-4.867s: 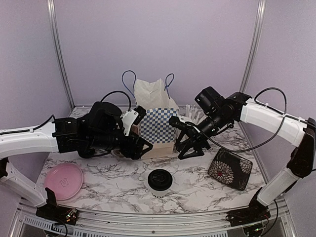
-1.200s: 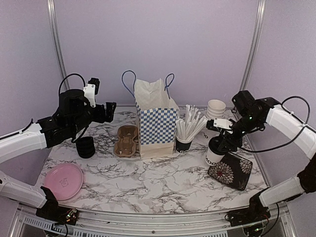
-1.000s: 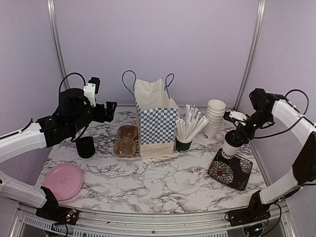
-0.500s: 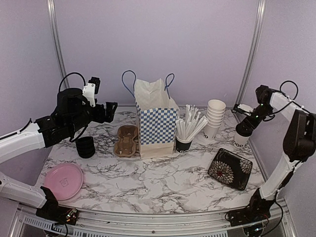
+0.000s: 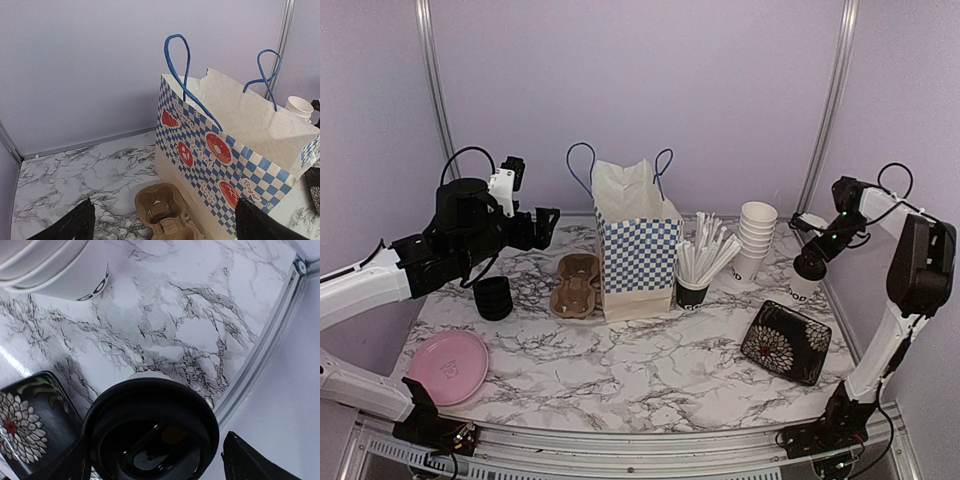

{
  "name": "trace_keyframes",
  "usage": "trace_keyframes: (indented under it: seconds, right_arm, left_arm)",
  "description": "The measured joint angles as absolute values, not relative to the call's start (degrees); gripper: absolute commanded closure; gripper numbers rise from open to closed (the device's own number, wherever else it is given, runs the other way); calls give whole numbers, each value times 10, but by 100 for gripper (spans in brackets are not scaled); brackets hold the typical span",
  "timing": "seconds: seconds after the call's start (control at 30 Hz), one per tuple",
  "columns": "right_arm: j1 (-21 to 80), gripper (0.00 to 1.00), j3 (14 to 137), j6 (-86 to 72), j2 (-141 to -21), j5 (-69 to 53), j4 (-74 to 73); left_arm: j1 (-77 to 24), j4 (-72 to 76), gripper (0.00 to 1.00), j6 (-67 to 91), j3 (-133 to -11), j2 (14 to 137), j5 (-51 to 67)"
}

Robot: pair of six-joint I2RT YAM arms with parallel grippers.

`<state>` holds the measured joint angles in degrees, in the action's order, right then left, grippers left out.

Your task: Pack the takeout coffee

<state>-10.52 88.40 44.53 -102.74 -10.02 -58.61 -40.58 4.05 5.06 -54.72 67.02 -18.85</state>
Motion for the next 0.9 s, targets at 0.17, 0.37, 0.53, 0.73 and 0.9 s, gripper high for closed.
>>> trace_keyframes:
  seconds: [0.17,0.37,0.53,0.73,0.9]
  right_arm:
    - [-105,2,903,429,-1025,-103,-594]
    - [-100,9,954,404,-998,-111,-600]
    - [-45,20,977,413,-956,-135,-597]
    - [78,33,997,435,-945,-147,-587]
    - [117,48,1046,439,-986,-140,-588]
  left_arm:
    - [-406,34,2,51,-556,670,-183]
    - [-406,30,2,51,-557,670,-177]
    - [-405,27,4,50,-559,670,-168]
    - [-405,22,6,49,-561,670,-154]
    - [-405,19,7,49,-563,671,-142]
